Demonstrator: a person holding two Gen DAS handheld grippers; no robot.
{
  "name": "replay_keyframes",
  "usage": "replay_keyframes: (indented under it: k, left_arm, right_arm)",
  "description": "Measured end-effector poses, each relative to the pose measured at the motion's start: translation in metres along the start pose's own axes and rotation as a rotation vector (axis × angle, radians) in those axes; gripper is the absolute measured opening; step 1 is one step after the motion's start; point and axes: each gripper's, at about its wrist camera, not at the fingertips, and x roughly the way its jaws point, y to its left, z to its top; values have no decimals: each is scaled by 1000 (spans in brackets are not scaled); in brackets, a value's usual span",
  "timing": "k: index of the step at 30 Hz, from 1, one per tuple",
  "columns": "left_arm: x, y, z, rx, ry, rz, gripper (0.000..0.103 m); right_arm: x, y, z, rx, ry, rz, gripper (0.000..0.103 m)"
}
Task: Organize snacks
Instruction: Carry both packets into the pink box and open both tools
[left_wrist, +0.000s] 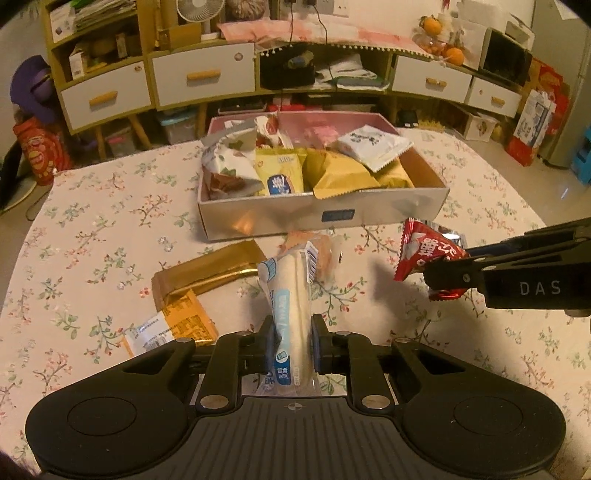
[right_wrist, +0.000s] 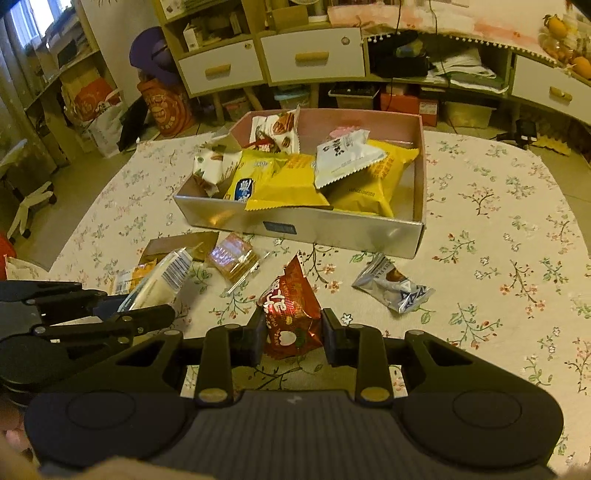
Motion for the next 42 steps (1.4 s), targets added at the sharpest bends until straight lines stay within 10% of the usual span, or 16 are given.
replay_keyframes:
  k: [20,42]
  left_arm:
    - [-11,-15,24,-11,-48,8,17]
    - [47,-22,132,-9,-85,17,17]
  right_arm:
    - [-21,-29,14,74,-71,-29,28]
    - [2,-76,88,173,-169,-51,28]
